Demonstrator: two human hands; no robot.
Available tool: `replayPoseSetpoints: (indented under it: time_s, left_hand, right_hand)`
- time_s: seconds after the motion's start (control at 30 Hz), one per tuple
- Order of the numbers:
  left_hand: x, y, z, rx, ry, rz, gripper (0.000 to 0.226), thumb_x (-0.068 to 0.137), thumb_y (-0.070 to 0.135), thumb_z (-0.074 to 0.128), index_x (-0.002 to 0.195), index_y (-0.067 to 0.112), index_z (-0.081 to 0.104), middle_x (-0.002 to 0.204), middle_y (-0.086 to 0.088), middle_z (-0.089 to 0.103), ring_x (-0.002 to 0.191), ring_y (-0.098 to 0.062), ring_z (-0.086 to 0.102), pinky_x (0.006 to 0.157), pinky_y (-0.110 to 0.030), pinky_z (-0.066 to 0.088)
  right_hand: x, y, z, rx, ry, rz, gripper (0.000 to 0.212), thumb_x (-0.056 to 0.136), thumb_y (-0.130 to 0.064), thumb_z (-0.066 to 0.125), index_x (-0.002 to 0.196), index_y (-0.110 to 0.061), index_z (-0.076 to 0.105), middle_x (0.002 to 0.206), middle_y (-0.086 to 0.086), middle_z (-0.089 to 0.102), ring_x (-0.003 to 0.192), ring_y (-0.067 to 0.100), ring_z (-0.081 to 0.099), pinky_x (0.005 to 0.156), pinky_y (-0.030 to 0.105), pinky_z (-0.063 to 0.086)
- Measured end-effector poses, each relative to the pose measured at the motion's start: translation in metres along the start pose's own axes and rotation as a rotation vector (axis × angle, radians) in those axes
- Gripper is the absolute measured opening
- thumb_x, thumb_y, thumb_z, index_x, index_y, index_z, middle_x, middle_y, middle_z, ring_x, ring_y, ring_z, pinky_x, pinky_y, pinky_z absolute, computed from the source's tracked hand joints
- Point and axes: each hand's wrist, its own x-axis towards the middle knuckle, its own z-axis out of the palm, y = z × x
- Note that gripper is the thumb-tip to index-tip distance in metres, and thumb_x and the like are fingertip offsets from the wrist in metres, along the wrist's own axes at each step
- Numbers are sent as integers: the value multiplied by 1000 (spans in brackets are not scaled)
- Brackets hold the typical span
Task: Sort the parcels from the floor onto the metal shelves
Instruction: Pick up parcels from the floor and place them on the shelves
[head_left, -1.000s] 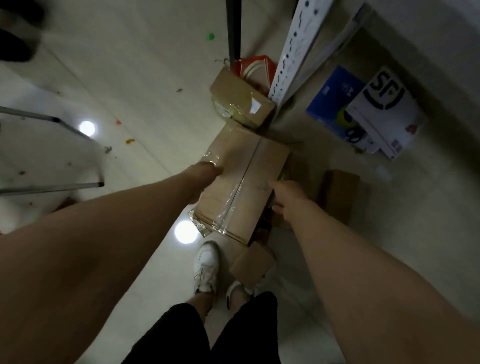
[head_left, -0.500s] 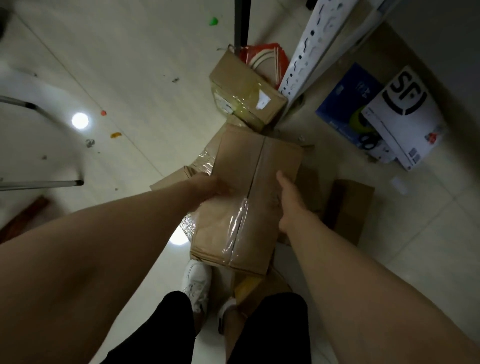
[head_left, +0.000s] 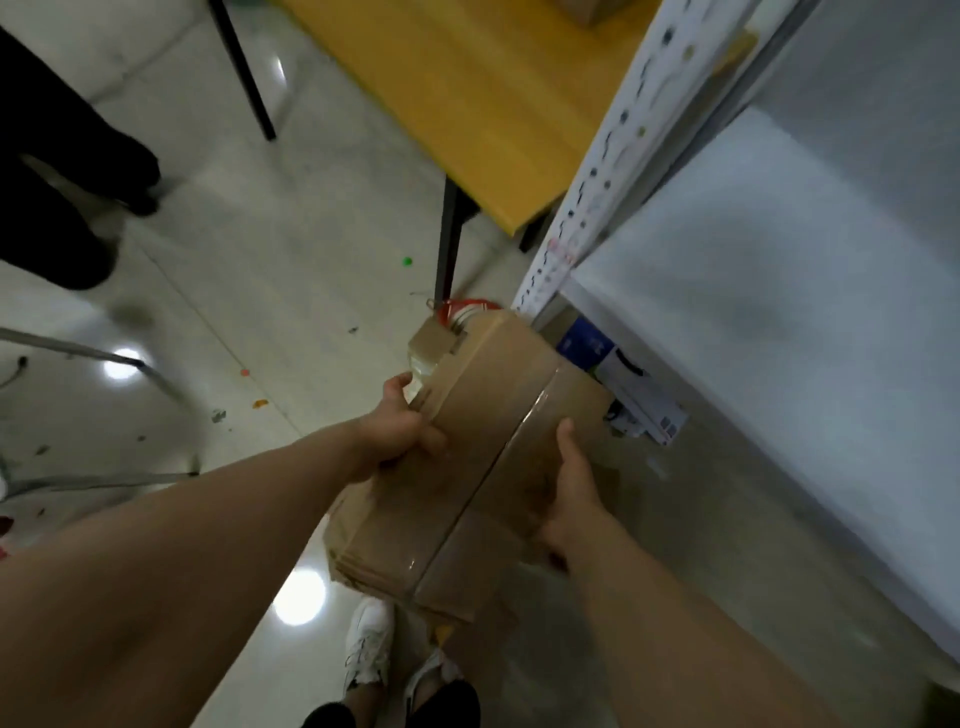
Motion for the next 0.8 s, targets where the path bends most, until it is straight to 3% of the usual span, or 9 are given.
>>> replayPoseSetpoints:
  time_s: [0.07,0.17,0.23,0.37,0.43,0.53,0.6,0.67,0.8]
  left_hand:
    - [-44,33,-6,145,-9,53,109,60,11,83,148,27,21,126,-9,49,104,-35,58,80,-44,58]
    - [-106,76,-12,279,56,162,107,43,30,86,135,24,31,122,-9,49,108,-33,56,87,-49,57]
    - [-142,98,-11,339,93,273,104,41,32,86,129,24,30,118,-7,50,107,-30,55,89,-49,56]
    - [-203,124,-8,531,184,517,102,42,31,85,129,23,32,112,-3,52,106,-24,52,92,-47,52]
    - [-230,132,-7,693,262,641,104,43,38,83,132,26,31,113,3,47,108,-20,48,94,-43,48]
    - [-265,144,-4,1038,364,817,108,51,52,73,141,26,19,124,1,40,117,-23,41,100,-39,38]
    - [-286,153,2,1230,428,962,103,55,60,60,142,25,16,129,-2,38,120,-26,40,102,-40,33]
    - [-307,161,11,1302,526,1121,102,53,67,47,140,22,21,126,-2,40,116,-26,42,99,-39,34]
    - [-332,170,24,1437,702,1403,101,57,58,56,143,16,24,129,-5,40,114,-27,43,97,-40,35]
  right_hand:
    - [-45,-22,4,14,-23,8,98,70,-85,61,145,-24,47,139,15,59,129,40,51,107,65,39]
    - [-114,-62,10,8,-40,-14,75,73,-78,65,121,-21,62,93,13,75,97,37,61,73,55,50]
    - [-160,-90,12,-32,-23,-72,74,77,-77,62,127,-22,54,105,12,66,96,35,58,74,55,49]
    - [-246,-139,10,-99,39,-169,97,76,-86,52,148,-22,40,145,20,46,118,43,54,95,62,46]
    - [-284,-156,3,-116,73,-190,106,72,-87,55,151,-19,36,139,23,48,114,46,57,97,62,49]
    - [-333,-170,-9,-181,68,-169,127,61,-86,68,155,-13,26,109,22,55,108,48,60,95,63,50]
    - [-361,-173,-15,-227,57,-170,135,53,-85,75,157,-15,22,114,28,57,102,51,62,82,65,55]
    - [-384,-172,-19,-241,26,-209,135,52,-86,73,159,-21,22,133,33,51,108,55,61,76,65,56]
    - [-417,-172,-37,-188,-50,-290,123,51,-92,66,148,-19,46,131,32,58,103,55,65,79,67,56]
